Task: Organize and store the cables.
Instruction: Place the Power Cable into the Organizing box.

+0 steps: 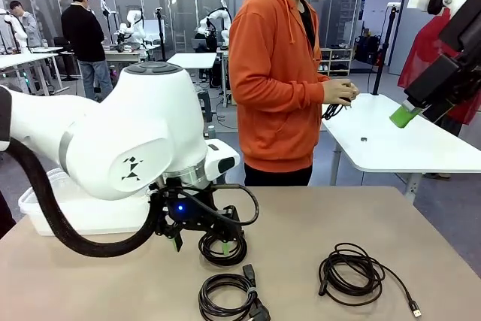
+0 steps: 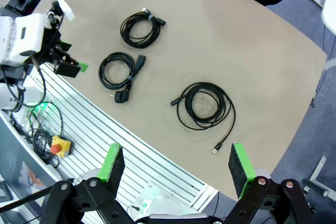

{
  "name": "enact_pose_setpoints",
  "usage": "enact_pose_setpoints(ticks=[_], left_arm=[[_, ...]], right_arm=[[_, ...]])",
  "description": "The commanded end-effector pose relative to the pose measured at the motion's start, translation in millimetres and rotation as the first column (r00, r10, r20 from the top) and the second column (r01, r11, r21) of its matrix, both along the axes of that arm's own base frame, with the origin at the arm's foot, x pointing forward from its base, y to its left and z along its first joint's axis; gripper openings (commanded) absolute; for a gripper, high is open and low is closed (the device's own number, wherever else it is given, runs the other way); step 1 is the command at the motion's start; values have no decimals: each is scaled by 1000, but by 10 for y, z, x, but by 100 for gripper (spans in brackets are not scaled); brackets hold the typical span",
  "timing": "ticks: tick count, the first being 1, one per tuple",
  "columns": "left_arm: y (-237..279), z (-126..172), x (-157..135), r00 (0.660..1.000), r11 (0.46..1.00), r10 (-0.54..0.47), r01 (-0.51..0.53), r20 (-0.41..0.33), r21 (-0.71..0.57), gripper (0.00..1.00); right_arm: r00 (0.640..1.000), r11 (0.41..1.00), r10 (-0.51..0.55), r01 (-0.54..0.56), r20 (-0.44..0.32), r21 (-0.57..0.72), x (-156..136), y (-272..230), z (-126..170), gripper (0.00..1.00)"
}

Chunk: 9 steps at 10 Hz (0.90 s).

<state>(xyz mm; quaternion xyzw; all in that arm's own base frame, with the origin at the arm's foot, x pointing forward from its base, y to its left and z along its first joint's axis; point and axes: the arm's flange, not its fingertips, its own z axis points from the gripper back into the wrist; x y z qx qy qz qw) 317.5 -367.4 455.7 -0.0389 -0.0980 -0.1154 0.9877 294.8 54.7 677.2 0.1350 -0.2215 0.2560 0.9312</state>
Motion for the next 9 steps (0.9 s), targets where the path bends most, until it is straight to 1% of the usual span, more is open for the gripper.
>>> enact_pose_setpoints(ticks=[1,2,3,4,5,6,7,8,9], left_arm=[[-154,74,80,982,981,-187,185,32,60,100],[-186,98,97,948,945,-317,315,15,92,100],[-221,134,117,899,891,-437,435,-19,132,100],[-270,148,129,847,835,-528,532,-68,142,100],[-337,107,158,794,784,-597,608,-115,124,100],[-426,37,189,718,704,-679,696,-153,140,100],[-479,2,198,630,612,-749,777,-206,149,100],[-491,-2,238,573,561,-781,818,-247,126,100],[-486,-4,221,532,520,-808,846,-253,115,100]], right_arm=[[1000,1000,4,-4,7,11,23,4,-5,100],[1000,1000,4,-4,7,11,23,4,-5,100],[1000,1000,4,-4,7,11,23,4,-5,100],[1000,1000,4,-4,7,11,23,4,-5,100],[1000,1000,4,-4,7,11,23,4,-5,100],[1000,1000,4,-4,7,11,23,4,-5,100],[1000,1000,4,-4,7,11,23,4,-5,100],[1000,1000,4,-4,7,11,23,4,-5,100],[1000,1000,4,-4,7,11,23,4,-5,100]])
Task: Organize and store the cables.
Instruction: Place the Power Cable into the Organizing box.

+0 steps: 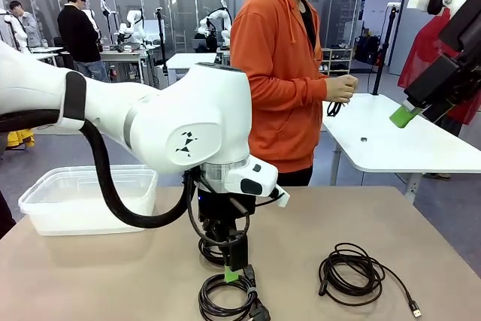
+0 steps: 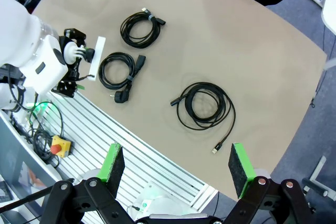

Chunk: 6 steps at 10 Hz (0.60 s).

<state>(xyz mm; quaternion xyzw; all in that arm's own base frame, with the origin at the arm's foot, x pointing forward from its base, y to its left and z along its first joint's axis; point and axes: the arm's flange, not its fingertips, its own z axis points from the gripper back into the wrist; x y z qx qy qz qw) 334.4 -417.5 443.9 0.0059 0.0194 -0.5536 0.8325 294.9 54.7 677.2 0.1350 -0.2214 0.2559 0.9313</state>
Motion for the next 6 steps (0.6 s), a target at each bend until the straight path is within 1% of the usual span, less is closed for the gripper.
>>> enact_pose_setpoints(ticks=[1,2,4,5,6], left_arm=[[13,103,36,990,990,-139,140,-18,11,100],[5,98,-23,980,980,-198,198,-14,-9,100],[-27,89,-132,949,951,-308,306,-64,-37,100],[-67,87,-173,939,941,-339,336,-66,-47,100],[-80,84,-181,941,943,-333,330,-65,-48,100]], right_arm=[[1000,1000,4,-4,7,11,22,4,-5,100],[1000,1000,4,-4,7,11,22,4,-5,100],[1000,1000,4,-4,7,11,22,4,-5,100],[1000,1000,4,-4,7,11,22,4,-5,100],[1000,1000,4,-4,7,11,22,4,-5,100]])
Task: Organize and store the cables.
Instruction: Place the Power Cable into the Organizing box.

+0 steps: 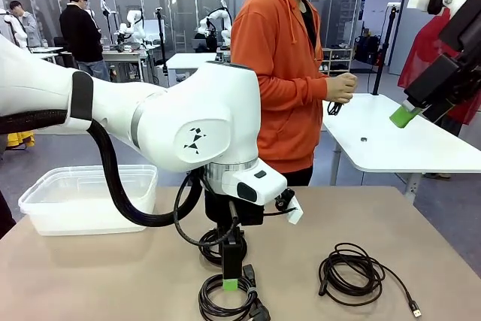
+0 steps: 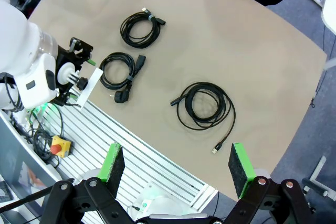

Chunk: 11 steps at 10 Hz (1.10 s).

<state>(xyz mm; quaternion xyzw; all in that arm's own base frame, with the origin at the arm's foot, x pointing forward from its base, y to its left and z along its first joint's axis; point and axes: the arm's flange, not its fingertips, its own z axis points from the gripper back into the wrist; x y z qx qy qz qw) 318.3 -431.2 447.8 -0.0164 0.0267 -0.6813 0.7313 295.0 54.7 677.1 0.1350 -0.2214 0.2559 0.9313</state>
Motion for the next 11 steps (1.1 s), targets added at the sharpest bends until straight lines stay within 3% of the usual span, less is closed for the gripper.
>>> enact_pose_setpoints(ticks=[1,11], left_arm=[[56,44,-32,1000,1000,-14,14,-25,2,100],[-95,73,2,1000,1000,12,-12,-6,-5,100]], right_arm=[[1000,1000,4,-4,7,11,22,4,-5,100],[1000,1000,4,-4,7,11,22,4,-5,100]])
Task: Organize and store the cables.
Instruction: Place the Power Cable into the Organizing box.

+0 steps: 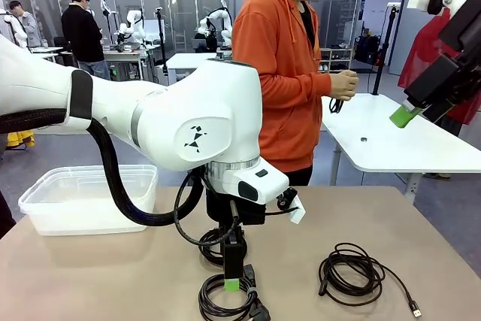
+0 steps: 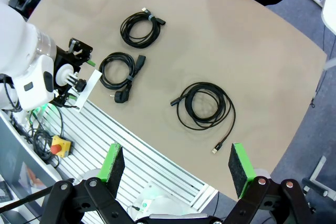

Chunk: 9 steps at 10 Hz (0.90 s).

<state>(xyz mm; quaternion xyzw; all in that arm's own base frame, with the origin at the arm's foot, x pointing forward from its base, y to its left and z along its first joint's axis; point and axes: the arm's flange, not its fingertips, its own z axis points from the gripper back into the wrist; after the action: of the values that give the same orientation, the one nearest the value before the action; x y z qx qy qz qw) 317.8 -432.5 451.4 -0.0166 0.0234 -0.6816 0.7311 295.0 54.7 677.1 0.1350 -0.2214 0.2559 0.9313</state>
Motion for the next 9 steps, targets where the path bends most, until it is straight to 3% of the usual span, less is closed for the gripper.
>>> enact_pose_setpoints(ticks=[1,6,9], left_arm=[[10,2,-5,1000,1000,-1,1,1,1,100],[1,-4,5,1000,1000,0,0,-1,0,100],[-70,-149,125,996,997,-77,78,44,-28,100]], right_arm=[[1000,1000,4,-4,7,11,22,4,-5,100],[1000,1000,4,-4,7,11,22,4,-5,100],[1000,1000,4,-4,7,11,22,4,-5,100]])
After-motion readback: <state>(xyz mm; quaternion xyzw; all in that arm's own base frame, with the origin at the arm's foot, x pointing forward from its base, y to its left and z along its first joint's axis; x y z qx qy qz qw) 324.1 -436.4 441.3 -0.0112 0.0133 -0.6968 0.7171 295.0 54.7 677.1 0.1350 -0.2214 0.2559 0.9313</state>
